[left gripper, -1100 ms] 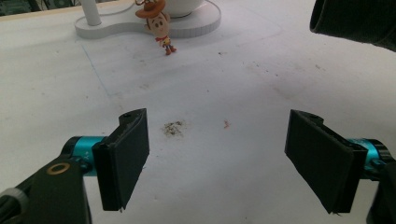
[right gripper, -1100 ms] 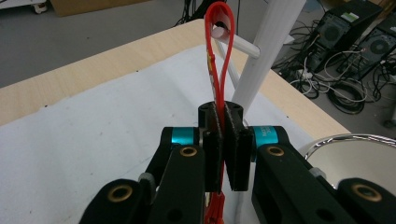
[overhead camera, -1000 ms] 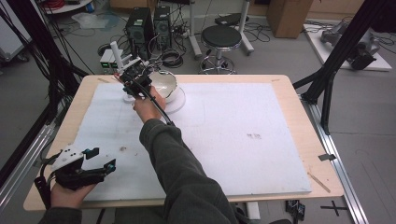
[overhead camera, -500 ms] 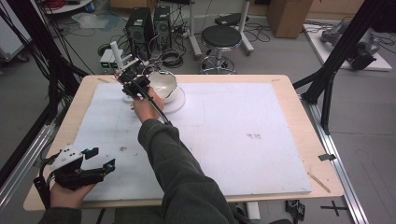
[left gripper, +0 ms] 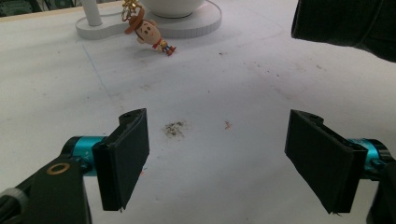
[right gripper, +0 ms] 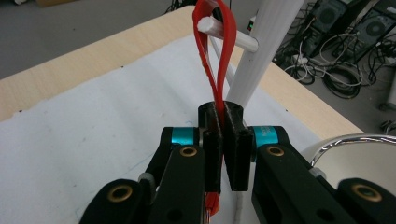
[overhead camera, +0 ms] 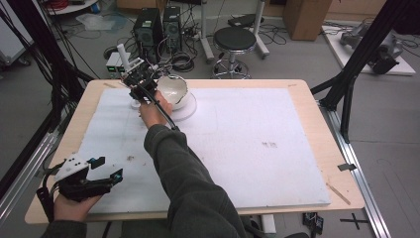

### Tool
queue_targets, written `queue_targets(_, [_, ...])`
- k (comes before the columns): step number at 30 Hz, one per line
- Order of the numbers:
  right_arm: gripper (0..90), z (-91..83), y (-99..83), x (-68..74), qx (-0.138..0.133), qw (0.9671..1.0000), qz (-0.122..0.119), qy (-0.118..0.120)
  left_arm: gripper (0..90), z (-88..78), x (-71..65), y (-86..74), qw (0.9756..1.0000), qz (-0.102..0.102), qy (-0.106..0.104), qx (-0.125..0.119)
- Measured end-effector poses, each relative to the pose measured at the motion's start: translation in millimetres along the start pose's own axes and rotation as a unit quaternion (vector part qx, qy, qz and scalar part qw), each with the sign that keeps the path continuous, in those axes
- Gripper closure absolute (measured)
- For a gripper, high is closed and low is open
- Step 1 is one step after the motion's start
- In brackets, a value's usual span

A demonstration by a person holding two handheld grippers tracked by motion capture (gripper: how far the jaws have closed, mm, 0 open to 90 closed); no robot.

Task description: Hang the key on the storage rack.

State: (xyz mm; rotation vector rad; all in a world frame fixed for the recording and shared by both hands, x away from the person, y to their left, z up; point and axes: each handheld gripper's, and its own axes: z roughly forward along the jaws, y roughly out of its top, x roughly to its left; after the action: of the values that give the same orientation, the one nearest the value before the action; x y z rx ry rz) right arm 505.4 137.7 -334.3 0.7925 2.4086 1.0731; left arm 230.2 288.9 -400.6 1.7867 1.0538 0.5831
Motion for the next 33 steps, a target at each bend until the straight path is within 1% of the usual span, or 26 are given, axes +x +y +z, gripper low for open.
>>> queue_targets(5, [86.8, 5.1, -1.8, -3.5, 0.010, 0.9999, 0.007, 0.008, 22.3, -0.8, 1.4, -0.5, 1.0000, -0.004, 0.001, -0.003])
queue_targets(7, [85.7, 5.6, -3.3, -6.1, 0.014, 0.9997, 0.017, 0.012, 22.3, -1.2, 1.2, -0.5, 1.0000, -0.002, 0.000, -0.003])
queue_targets(10, [79.0, 3.6, -3.8, -8.0, 0.009, 0.9994, 0.026, 0.021, 22.3, -1.1, 0.8, -0.3, 1.0000, 0.000, 0.001, -0.002])
queue_targets(13, [74.5, -0.6, -4.7, -9.9, 0.003, 0.9994, 0.024, 0.026, 22.3, -1.5, 0.6, -0.4, 1.0000, 0.000, 0.001, -0.001])
queue_targets(14, [74.1, -2.1, -5.6, -10.5, 0.001, 0.9993, 0.025, 0.028, 22.4, -1.6, 0.7, -0.6, 1.0000, -0.001, 0.001, -0.002])
queue_targets(16, [73.1, -5.3, -9.0, -12.1, -0.004, 0.9987, 0.030, 0.040, 22.3, -1.7, 1.0, -0.8, 1.0000, -0.001, 0.001, -0.002])
queue_targets(18, [72.3, -9.1, -13.5, -13.1, -0.007, 0.9986, 0.031, 0.042, 22.3, -2.3, 1.3, -1.1, 1.0000, -0.002, 0.001, -0.001])
queue_targets(19, [71.7, -10.6, -16.4, -14.9, -0.011, 0.9983, 0.034, 0.047, 22.4, -2.5, 1.4, -1.1, 1.0000, -0.002, 0.002, -0.002])
queue_targets(20, [70.8, -11.9, -19.1, -16.7, -0.008, 0.9977, 0.041, 0.053, 22.3, -2.5, 1.2, -1.0, 1.0000, -0.002, 0.003, -0.003])
queue_targets(22, [69.5, -15.2, -24.0, -20.6, -0.009, 0.9968, 0.047, 0.064, 22.3, -2.0, 0.3, -0.9, 1.0000, 0.001, 0.002, -0.002])
queue_targets(24, [68.7, -19.5, -27.1, -23.5, -0.016, 0.9959, 0.048, 0.074, 22.4, -1.4, -0.4, -0.7, 1.0000, 0.003, 0.001, 0.001])
queue_targets(26, [68.2, -26.8, -31.6, -26.4, -0.032, 0.9950, 0.051, 0.079, 22.3, -0.7, -1.0, -0.7, 1.0000, 0.002, 0.000, 0.001])
queue_targets(27, [67.2, -29.6, -34.0, -28.7, -0.037, 0.9938, 0.058, 0.087, 22.3, -0.6, -1.0, -0.7, 1.0000, 0.002, 0.000, 0.002])
queue_targets(28, [66.3, -31.6, -36.1, -31.3, -0.039, 0.9918, 0.069, 0.100, 22.4, -0.5, -1.1, -0.7, 1.0000, 0.002, 0.000, 0.002])
queue_targets(29, [65.8, -33.2, -37.6, -33.1, -0.040, 0.9908, 0.074, 0.106, 22.3, -0.6, -1.1, -0.7, 1.0000, 0.002, -0.001, 0.002])
queue_targets(30, [65.5, -36.2, -39.1, -34.6, -0.042, 0.9902, 0.077, 0.109, 22.3, -0.7, -1.3, -0.8, 1.0000, 0.003, 0.000, 0.002])
queue_targets(33, [63.6, -45.9, -42.1, -38.5, -0.053, 0.9883, 0.074, 0.122, 22.4, -0.9, -1.6, -0.9, 1.0000, 0.002, 0.001, 0.002])
